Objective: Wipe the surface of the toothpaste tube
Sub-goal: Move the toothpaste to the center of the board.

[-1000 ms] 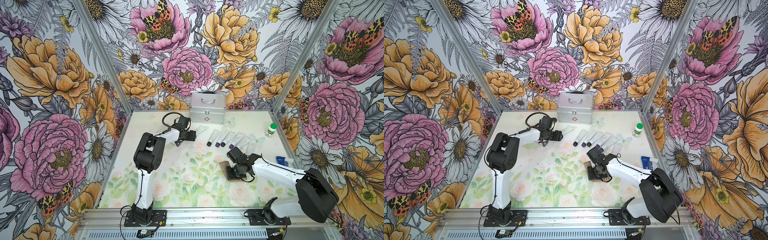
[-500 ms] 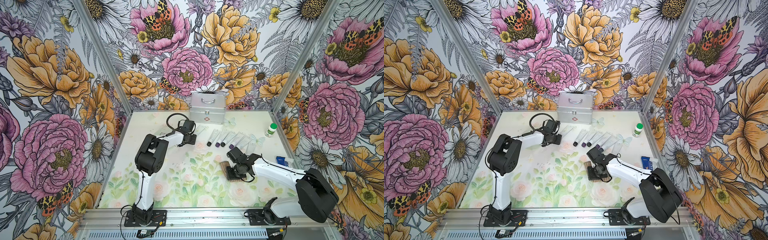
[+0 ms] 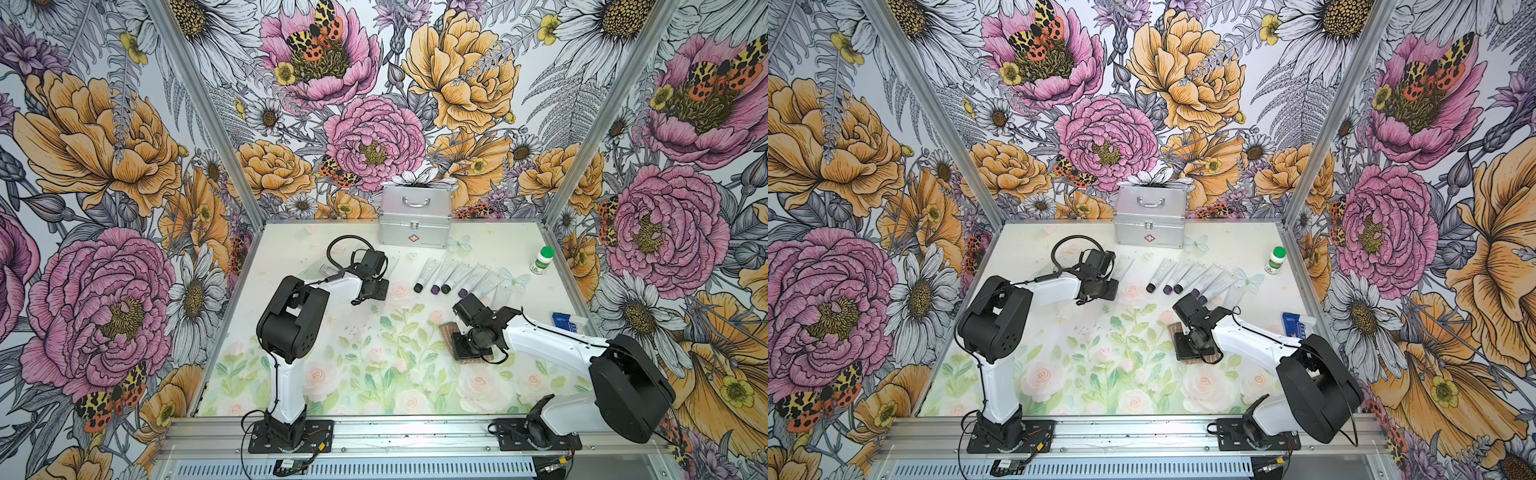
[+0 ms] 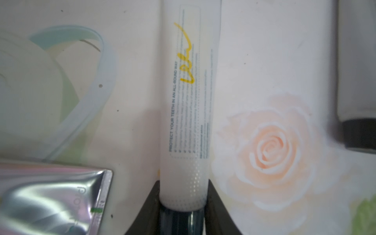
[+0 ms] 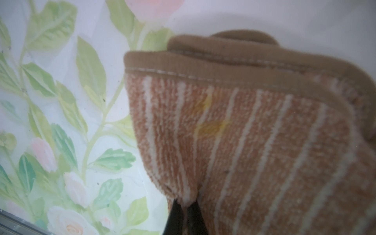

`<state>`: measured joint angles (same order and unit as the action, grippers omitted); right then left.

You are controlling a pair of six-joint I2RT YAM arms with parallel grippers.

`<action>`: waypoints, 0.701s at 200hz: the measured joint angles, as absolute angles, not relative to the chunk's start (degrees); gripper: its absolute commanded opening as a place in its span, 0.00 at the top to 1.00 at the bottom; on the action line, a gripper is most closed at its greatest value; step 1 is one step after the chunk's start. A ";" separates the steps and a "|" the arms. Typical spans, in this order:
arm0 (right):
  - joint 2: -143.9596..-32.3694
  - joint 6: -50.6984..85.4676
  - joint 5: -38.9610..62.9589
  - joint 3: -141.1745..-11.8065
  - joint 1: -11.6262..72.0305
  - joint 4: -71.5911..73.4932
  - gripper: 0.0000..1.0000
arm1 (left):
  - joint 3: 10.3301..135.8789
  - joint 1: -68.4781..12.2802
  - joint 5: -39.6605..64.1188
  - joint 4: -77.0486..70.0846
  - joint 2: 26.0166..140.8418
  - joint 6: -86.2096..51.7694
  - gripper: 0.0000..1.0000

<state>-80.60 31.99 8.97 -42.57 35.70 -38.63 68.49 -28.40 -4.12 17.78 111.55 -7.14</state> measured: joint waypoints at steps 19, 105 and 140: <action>-81.34 31.86 8.99 -43.72 35.70 -38.83 1.00 | 63.75 -31.38 -4.40 17.37 107.57 -8.19 0.71; -85.32 30.28 9.76 -47.88 34.50 -38.81 1.00 | 43.59 -46.85 -9.19 13.32 91.96 -15.99 0.70; -86.02 29.34 10.72 -48.82 31.99 -38.81 1.00 | 39.22 -54.85 -10.09 11.94 88.49 -18.65 0.68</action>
